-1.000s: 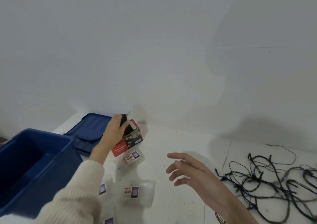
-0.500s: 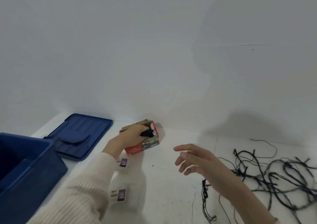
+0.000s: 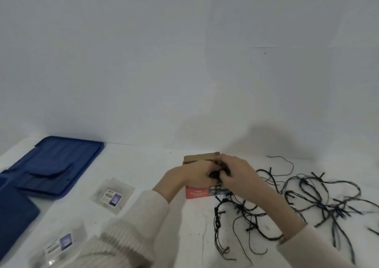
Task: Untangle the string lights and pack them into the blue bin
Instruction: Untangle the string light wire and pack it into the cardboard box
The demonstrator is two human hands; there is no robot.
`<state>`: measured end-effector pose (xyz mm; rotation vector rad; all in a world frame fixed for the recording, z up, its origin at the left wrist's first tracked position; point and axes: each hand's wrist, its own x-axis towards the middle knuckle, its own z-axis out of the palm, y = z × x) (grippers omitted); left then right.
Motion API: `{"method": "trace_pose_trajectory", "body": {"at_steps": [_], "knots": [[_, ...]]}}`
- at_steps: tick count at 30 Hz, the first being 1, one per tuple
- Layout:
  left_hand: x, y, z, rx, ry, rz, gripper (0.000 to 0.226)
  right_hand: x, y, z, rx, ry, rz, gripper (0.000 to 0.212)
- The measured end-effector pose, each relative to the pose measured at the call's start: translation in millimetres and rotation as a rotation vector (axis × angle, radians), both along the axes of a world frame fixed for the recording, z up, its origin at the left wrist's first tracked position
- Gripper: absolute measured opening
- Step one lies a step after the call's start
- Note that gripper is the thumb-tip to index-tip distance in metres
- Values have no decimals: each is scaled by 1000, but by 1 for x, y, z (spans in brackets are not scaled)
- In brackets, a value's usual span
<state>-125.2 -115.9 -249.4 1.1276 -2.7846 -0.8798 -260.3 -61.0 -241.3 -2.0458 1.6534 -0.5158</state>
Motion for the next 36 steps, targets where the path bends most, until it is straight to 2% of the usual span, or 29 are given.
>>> {"method": "trace_pose_trajectory", "body": {"at_steps": [4, 6, 8, 10, 12, 15, 18, 20, 23, 26, 29, 31, 33, 34, 36], "knots": [[5, 1, -2, -107, -22, 139, 19, 3, -6, 7, -9, 141, -4, 28], [9, 2, -3, -65, 25, 188, 20, 9, -11, 11, -18, 221, 5, 19], [16, 3, 4, 63, 73, 245, 18, 13, -16, 16, -19, 361, 58, 10], [26, 4, 17, 170, 171, 338, 13, 17, -19, 19, -16, 490, 125, 13], [33, 6, 26, 116, 241, 396, 11, 19, -21, 18, -6, 528, 179, 15], [36, 17, 26, -55, 105, 245, 18, 23, -30, 12, 92, 493, 228, 15], [29, 32, 9, -46, -98, 49, 29, 24, -43, 6, 213, 450, 228, 22], [26, 35, -1, -126, -230, 36, 33, 23, -48, 8, 266, 407, 233, 23], [22, 31, -7, -249, -305, 30, 37, 20, -46, 14, 314, 364, 252, 32], [12, 29, -5, -283, -424, 61, 36, 13, -34, 12, 171, 143, 197, 41], [6, 27, -3, -325, -472, 131, 29, -4, -11, 11, -62, -186, 29, 35], [9, 23, -4, -358, -478, 177, 26, -25, 5, 10, -145, -259, -89, 31], [16, 19, -4, -361, -463, 230, 24, -53, 18, 5, -108, -182, -150, 26], [20, 18, -3, -339, -436, 259, 24, -67, 23, 1, -31, -63, -156, 25], [23, 18, 3, -295, -338, 320, 27, -91, 35, -6, 196, 271, -139, 46]]}}
